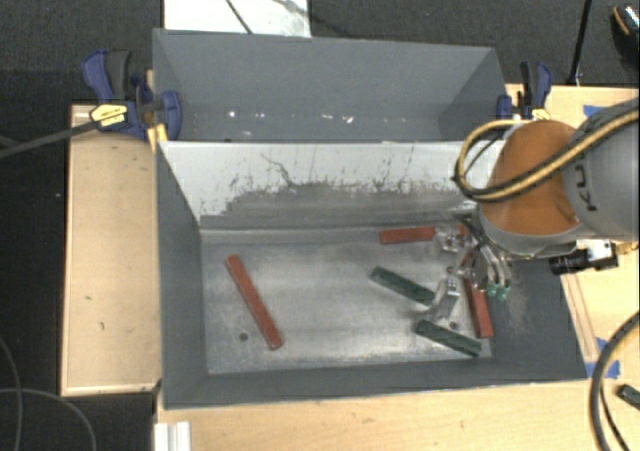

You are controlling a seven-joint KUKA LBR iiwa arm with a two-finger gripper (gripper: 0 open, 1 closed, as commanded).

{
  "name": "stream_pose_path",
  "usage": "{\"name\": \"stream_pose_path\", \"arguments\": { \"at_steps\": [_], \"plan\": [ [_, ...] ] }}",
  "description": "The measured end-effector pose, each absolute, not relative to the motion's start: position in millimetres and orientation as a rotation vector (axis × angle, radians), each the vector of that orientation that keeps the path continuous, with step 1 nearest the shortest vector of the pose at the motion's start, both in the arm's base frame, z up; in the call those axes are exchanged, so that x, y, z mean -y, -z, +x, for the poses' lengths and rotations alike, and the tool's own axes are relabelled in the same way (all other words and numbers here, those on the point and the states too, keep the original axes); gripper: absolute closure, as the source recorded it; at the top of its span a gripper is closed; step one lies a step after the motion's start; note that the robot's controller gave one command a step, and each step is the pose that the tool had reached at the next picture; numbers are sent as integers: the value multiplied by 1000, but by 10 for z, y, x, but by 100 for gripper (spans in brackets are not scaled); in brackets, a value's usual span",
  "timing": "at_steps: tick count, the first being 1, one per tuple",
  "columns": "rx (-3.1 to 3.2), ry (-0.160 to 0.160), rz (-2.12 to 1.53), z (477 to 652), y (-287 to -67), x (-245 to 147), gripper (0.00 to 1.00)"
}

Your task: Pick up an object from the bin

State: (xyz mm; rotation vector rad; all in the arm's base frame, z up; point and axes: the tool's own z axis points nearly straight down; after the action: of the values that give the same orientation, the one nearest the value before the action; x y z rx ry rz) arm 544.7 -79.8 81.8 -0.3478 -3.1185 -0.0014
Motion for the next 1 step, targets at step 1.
{"name": "stream_pose_path", "arguments": {
  "at_steps": [1],
  "plan": [
    [3144, 2, -103, 5577, -702, 543, 0]
  ]
}}
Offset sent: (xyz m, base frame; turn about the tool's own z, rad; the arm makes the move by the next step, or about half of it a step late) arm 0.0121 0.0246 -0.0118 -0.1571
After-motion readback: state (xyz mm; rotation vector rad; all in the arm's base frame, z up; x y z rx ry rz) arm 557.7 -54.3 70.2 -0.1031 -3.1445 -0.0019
